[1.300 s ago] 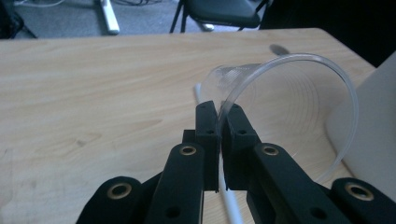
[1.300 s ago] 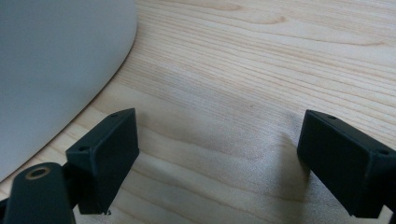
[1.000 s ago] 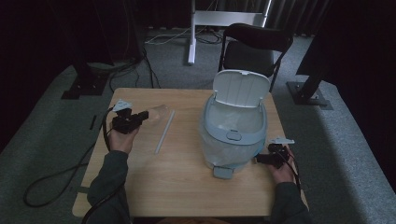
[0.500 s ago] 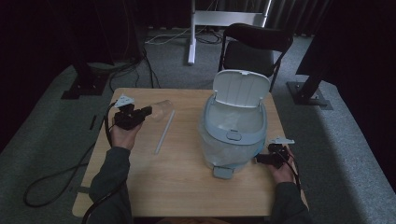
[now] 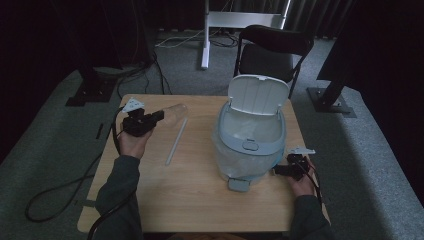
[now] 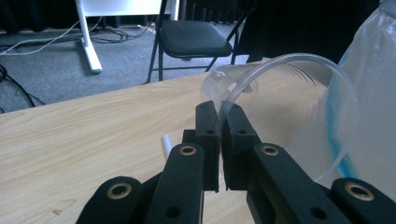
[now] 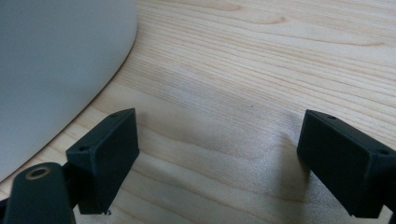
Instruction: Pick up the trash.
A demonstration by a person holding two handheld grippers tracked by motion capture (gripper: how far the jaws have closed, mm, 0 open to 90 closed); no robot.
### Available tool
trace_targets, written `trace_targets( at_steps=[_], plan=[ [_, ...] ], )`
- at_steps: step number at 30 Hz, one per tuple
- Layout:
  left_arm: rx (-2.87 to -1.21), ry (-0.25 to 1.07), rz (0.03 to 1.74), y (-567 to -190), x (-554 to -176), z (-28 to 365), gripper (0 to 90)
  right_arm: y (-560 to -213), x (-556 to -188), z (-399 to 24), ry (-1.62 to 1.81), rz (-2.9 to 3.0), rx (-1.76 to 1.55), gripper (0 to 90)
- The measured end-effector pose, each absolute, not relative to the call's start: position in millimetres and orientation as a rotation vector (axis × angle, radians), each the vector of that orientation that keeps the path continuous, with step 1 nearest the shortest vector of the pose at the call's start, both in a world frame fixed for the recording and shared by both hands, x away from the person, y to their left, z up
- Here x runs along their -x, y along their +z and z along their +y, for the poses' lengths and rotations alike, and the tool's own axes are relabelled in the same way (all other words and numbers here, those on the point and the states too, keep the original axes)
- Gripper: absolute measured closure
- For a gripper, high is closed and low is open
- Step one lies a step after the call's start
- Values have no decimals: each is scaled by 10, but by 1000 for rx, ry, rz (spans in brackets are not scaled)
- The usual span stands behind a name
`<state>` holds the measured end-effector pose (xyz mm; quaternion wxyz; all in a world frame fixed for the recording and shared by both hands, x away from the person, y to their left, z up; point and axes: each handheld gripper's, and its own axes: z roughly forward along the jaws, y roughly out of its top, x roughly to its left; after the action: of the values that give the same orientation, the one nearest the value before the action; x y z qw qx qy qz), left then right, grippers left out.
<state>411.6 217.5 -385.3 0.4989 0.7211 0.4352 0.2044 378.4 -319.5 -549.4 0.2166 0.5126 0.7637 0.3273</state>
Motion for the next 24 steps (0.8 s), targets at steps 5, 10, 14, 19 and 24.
trace_targets(
  at_steps=[5,10,14,19,24],
  plan=[
    [-1738,494,1033,-3795,-4096,2145,865,-5494,-3783,-3195,907,2116,-1420,117],
    [-1729,506,1008,-3710,-4072,2107,865,-5494,-3784,-3195,907,2116,-1420,116],
    [-1737,513,985,-3641,-4059,2067,865,-5494,-3784,-3195,907,2116,-1420,116],
    [-1739,510,961,-3571,-4054,2022,865,-5494,-3784,-3195,908,2116,-1420,116],
    [-1737,495,940,-3514,-4056,1984,865,-5494,-3784,-3195,907,2116,-1420,116]
  ],
)
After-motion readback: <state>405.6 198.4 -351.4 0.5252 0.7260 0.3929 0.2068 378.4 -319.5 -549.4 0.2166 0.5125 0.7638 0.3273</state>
